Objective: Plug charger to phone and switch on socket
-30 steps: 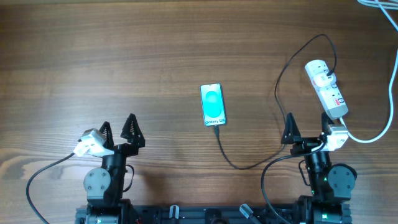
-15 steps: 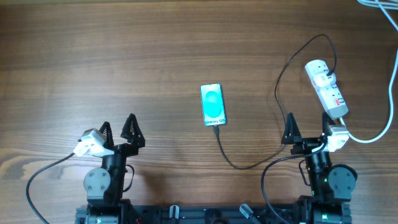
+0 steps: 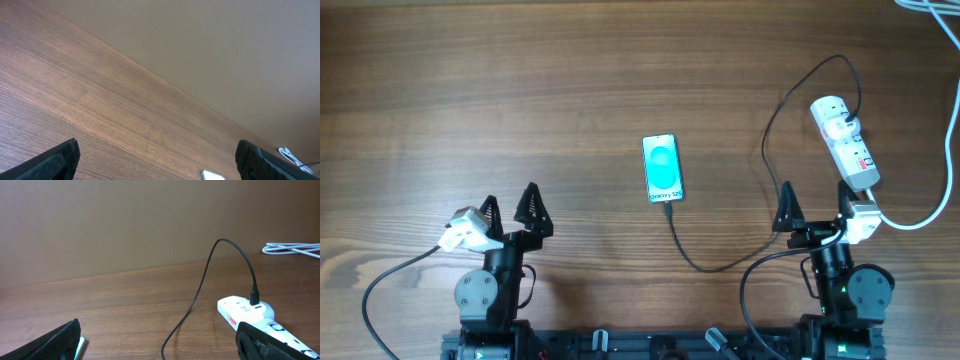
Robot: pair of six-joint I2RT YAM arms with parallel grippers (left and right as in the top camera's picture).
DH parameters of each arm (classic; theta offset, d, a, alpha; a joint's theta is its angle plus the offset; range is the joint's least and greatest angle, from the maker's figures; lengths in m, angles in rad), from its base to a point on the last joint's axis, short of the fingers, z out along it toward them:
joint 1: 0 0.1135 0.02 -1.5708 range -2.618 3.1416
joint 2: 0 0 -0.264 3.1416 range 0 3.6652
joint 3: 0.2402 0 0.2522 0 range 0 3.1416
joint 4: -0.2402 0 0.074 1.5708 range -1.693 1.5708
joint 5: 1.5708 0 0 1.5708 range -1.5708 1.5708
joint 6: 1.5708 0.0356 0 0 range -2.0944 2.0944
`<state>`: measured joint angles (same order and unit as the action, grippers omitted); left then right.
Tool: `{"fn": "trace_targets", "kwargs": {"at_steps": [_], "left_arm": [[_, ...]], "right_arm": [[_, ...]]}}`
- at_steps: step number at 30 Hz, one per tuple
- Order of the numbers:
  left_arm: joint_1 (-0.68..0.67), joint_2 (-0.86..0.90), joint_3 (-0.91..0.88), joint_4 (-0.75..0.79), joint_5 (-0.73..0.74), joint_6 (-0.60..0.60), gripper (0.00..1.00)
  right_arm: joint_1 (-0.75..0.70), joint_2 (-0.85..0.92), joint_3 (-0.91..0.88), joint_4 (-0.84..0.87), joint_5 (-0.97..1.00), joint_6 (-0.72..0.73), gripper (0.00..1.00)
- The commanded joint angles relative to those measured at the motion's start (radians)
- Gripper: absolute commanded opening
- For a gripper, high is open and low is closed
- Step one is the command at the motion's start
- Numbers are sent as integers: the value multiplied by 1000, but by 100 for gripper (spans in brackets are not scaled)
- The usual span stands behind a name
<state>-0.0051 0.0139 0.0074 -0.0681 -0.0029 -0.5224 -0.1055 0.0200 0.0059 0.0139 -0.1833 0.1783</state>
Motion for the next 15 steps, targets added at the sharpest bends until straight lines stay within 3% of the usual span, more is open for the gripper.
{"fn": "trace_targets", "kwargs": {"at_steps": [1,15], "left_arm": [[-4,-7,-2,-4,-10,-6,100],[-4,-7,-2,-4,-10,-6,100]], "right_arm": [[5,-16,-1,1,-10,8,100],[5,-16,-1,1,-10,8,100]]}}
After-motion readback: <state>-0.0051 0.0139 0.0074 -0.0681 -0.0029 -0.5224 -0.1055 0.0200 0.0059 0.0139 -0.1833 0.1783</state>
